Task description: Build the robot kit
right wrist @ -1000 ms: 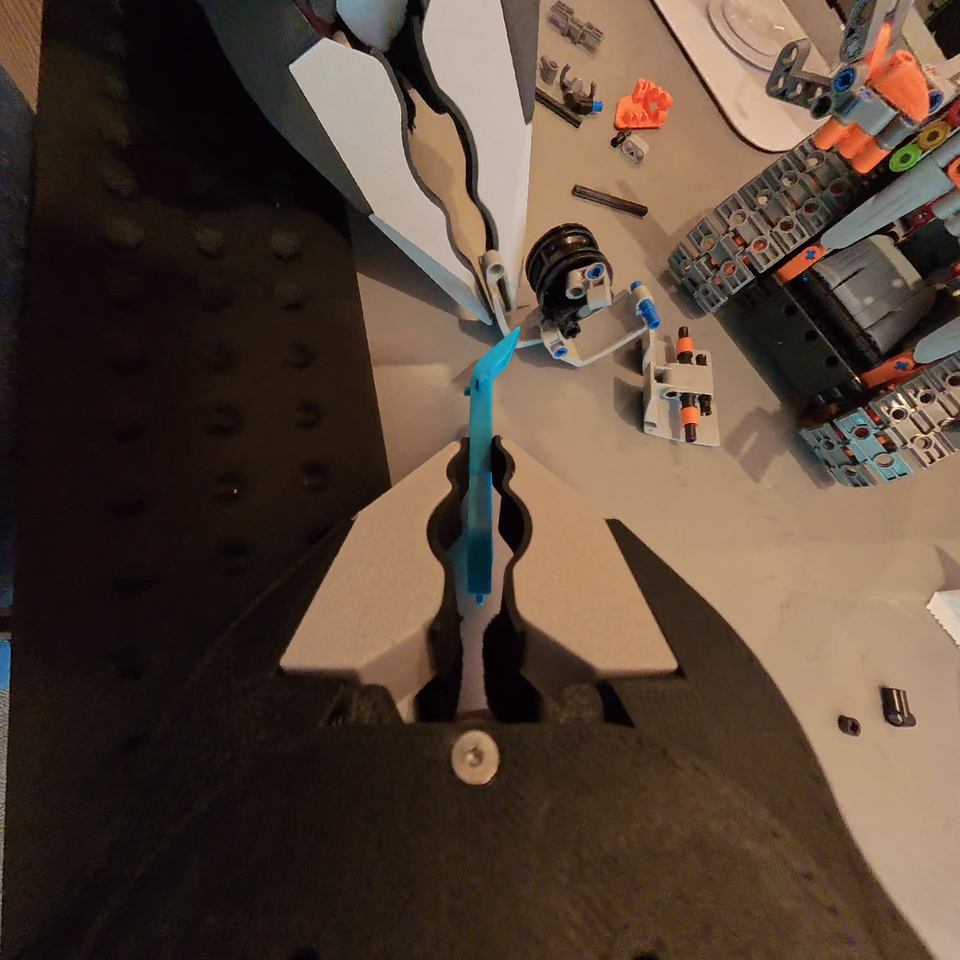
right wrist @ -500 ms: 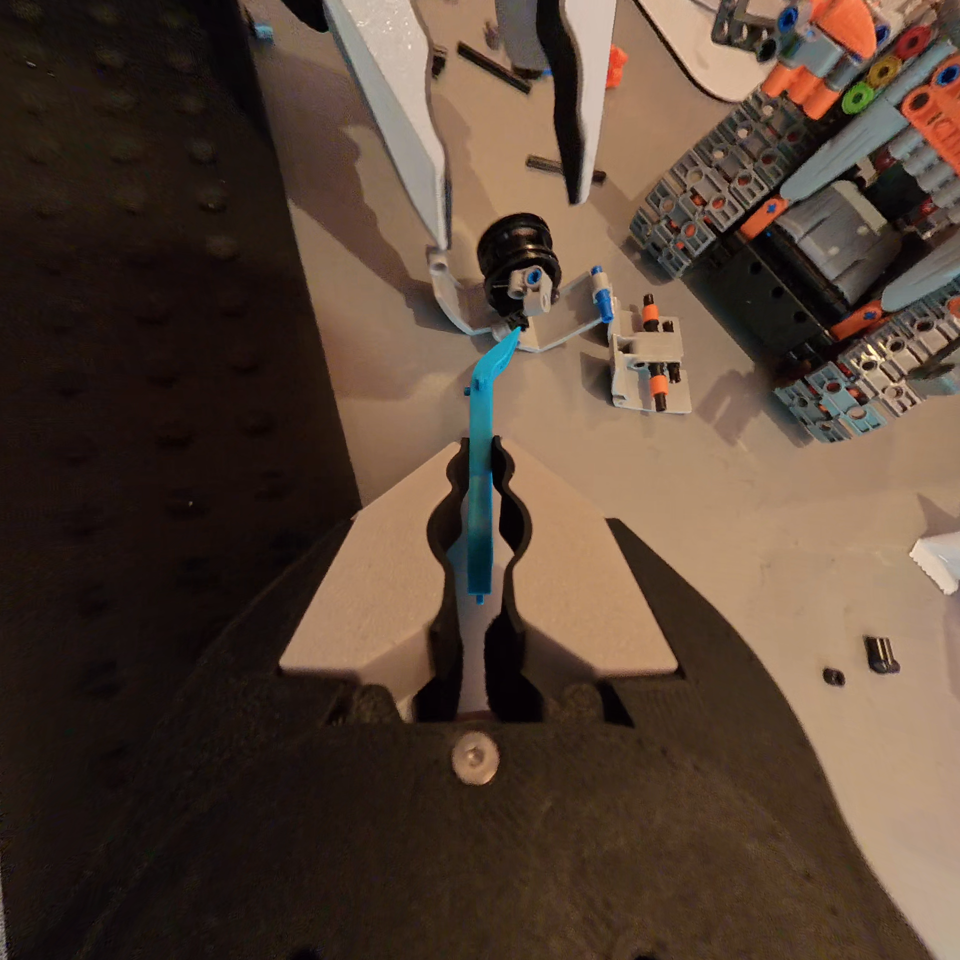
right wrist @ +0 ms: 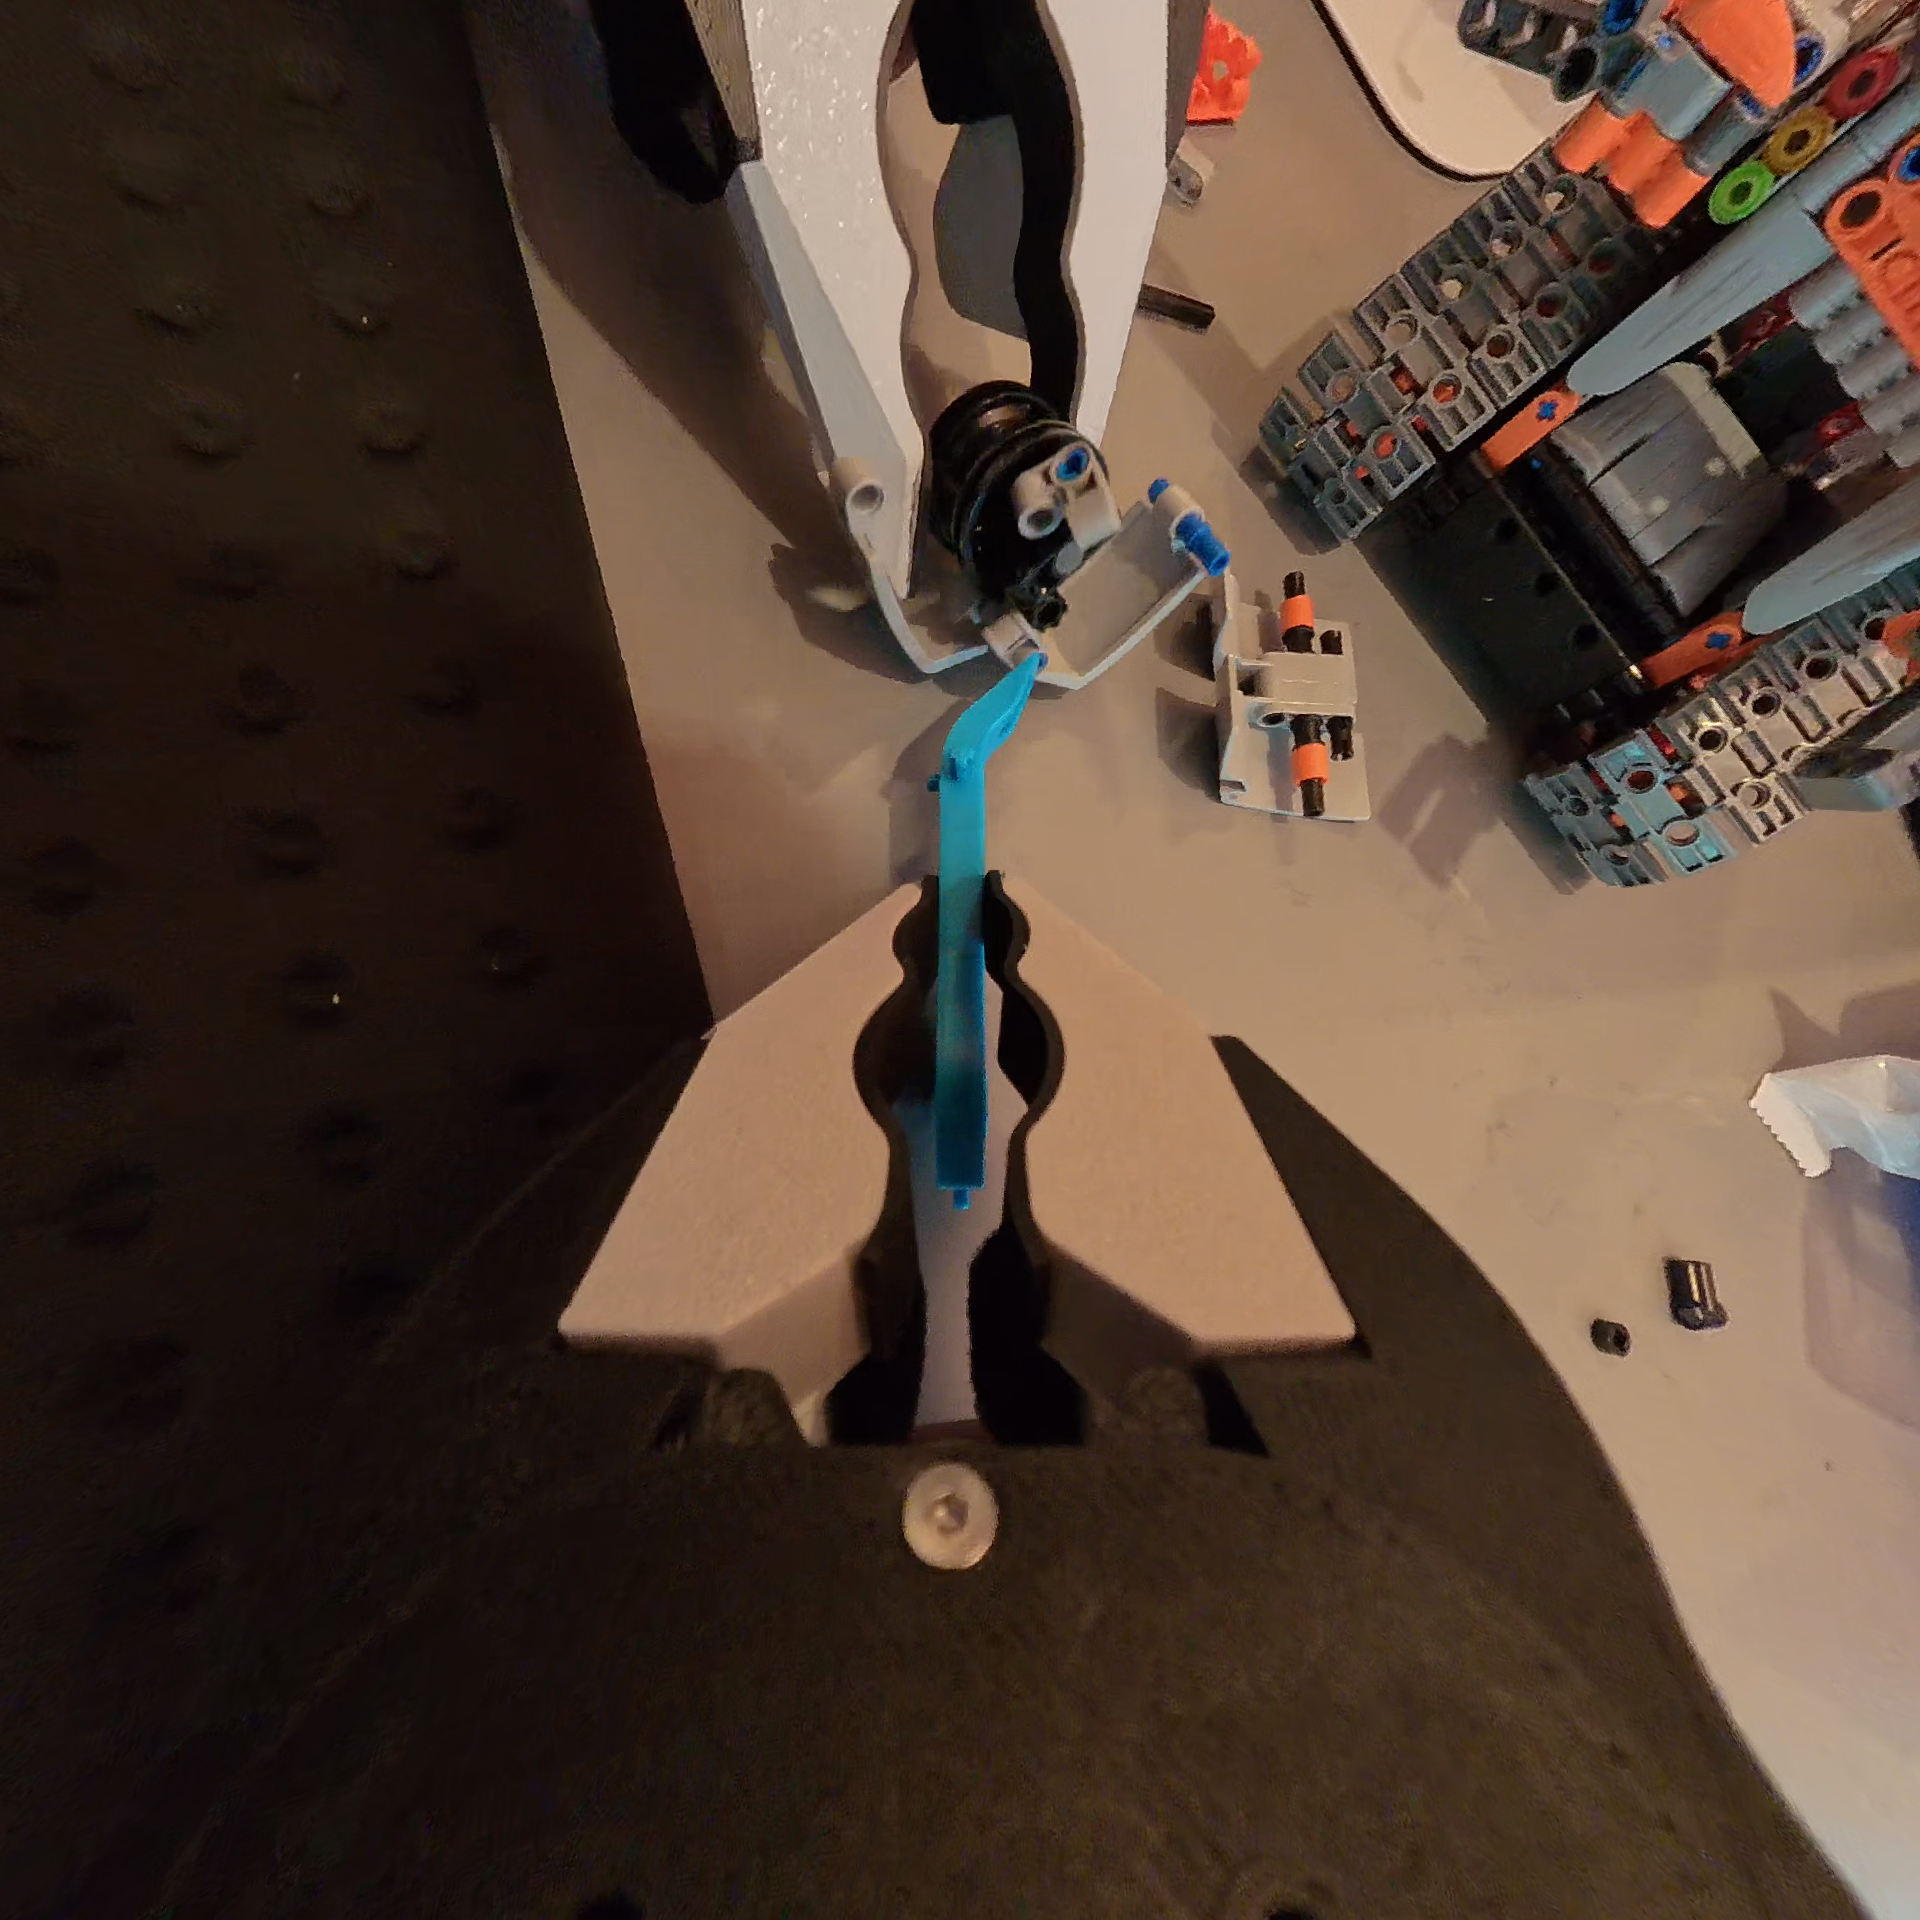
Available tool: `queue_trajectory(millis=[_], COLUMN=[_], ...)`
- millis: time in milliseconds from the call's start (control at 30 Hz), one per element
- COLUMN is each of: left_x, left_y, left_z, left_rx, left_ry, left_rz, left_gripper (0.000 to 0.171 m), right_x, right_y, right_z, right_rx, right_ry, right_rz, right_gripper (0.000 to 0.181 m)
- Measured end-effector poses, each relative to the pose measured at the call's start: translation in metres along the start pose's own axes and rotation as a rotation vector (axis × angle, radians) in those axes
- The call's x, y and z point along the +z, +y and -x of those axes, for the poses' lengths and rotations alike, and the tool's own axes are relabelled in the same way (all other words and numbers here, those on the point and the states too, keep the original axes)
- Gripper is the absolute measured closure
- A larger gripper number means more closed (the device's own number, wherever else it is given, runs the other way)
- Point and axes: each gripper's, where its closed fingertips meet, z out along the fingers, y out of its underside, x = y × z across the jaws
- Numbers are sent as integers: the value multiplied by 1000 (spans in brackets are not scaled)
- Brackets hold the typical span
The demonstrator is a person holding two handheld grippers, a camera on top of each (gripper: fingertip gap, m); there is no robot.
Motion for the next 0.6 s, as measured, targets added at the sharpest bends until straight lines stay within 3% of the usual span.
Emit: queue_trajectory(millis=[367, 500, 600], left_x=[6, 6, 2], left_y=[6, 5, 7], left_z=[-4, -2, -4], left_rx=[31, -31, -40], left_ry=[5, 34, 53], left_rz=[47, 50, 52], left_gripper=[141, 140, 128], right_x=[-2, -4, -8], right_y=[-9, -11, -13], right_z=[-8, -11, -14], right_rx=[-42, -20, -6], right_ry=[67, 69, 74], right_rz=[-41, -56, -64], right_gripper=[176, 176, 176])
